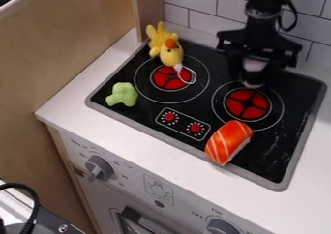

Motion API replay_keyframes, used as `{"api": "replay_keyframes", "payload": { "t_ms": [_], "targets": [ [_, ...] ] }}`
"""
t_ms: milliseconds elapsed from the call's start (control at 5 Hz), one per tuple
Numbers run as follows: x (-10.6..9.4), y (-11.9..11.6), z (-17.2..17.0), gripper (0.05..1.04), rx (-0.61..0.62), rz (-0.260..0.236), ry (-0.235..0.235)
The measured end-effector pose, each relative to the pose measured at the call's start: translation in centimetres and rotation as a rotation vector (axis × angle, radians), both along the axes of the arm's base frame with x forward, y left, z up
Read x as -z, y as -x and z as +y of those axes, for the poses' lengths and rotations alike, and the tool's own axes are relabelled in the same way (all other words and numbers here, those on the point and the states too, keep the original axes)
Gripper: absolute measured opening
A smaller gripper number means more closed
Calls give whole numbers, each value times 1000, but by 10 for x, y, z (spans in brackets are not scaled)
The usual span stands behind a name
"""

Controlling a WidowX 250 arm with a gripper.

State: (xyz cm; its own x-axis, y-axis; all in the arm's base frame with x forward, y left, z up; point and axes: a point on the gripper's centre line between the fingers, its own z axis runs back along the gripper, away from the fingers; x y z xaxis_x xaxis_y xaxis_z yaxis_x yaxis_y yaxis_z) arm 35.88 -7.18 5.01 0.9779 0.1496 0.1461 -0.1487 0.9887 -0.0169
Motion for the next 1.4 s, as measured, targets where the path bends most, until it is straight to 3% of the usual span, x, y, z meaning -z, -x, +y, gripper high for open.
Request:
{"api": "replay_keyframes", "payload": {
  "t_ms": [200, 600, 1000, 1400],
  "targets": [
    [7, 10, 2, 1005, 21, 4, -17],
    [6, 24, 2, 999, 50, 4, -4],
    [-16, 41, 6, 999, 107, 30, 29],
    [-45, 51, 30, 999, 140, 68, 27]
  ]
}}
